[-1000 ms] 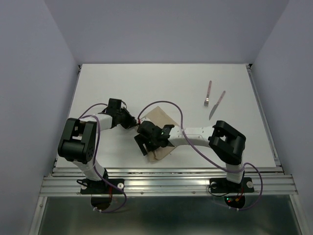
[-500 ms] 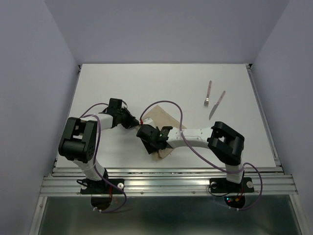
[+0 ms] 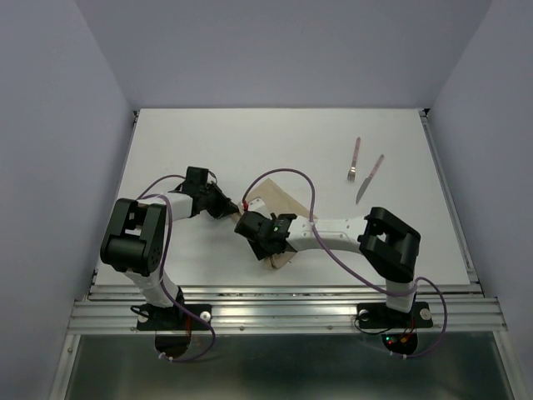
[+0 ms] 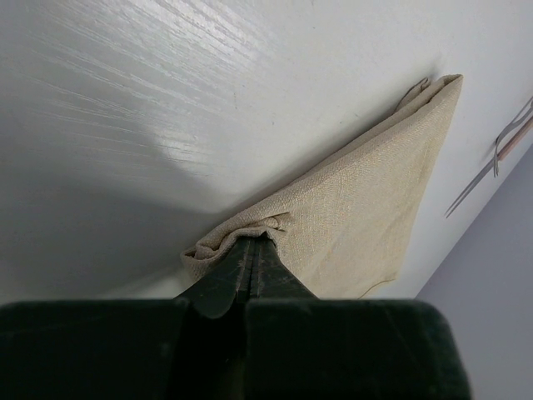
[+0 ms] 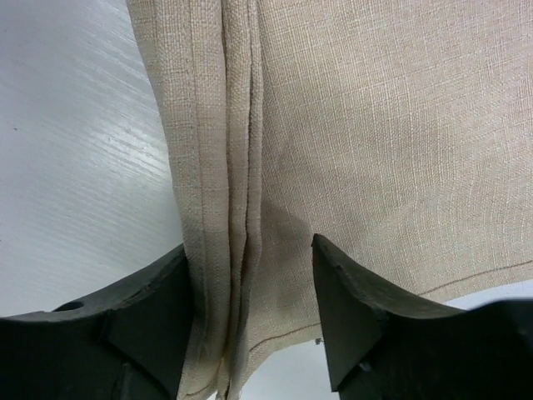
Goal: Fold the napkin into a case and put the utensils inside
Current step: Fold the lower triangle-folded napkin at the center of the board.
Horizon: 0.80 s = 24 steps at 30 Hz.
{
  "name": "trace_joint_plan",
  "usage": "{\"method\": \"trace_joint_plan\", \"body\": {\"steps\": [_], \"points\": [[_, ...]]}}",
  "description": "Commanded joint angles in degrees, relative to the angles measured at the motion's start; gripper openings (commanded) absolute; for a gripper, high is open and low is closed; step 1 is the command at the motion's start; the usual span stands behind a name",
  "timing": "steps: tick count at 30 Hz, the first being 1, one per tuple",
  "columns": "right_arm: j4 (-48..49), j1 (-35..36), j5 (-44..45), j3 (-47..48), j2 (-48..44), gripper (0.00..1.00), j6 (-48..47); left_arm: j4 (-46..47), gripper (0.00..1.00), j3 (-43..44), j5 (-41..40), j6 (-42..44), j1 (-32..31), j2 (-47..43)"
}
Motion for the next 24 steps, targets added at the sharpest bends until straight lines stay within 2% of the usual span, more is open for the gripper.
{"method": "trace_joint_plan", "body": {"steps": [1, 2, 7, 11, 14, 24], "points": [[-0.88, 0.23, 2.29, 0.31, -2.82, 0.58, 0.72, -0.35, 0.00, 1.23, -1.25, 1.34, -0.12, 0.65], [-0.79, 0.23, 2.03, 0.22, -2.91, 0.49, 0.72, -0.44, 0.00, 1.23, -1.25, 1.34, -0.12, 0.65], [0.70, 0.23, 0.62, -0.57, -4.40, 0.36, 0.98, -0.44, 0.00, 1.06, -1.25, 1.34, -0.12, 0.65], [2.28, 0.23, -0.25, -1.62, -5.72, 0.14, 1.07, -0.44, 0.00, 1.14, -1.17, 1.60, -0.03, 0.65], [4.30, 0.23, -2.80, -2.32, -7.12, 0.03, 0.63, -0.97, 0.00, 1.41, -1.25, 1.78, -0.03, 0.30], [8.00, -2.14, -15.81, -3.20, -8.53, 0.01, -0.69, -3.95, 0.00, 2.90, -1.43, 2.22, -0.12, -3.04]]}}
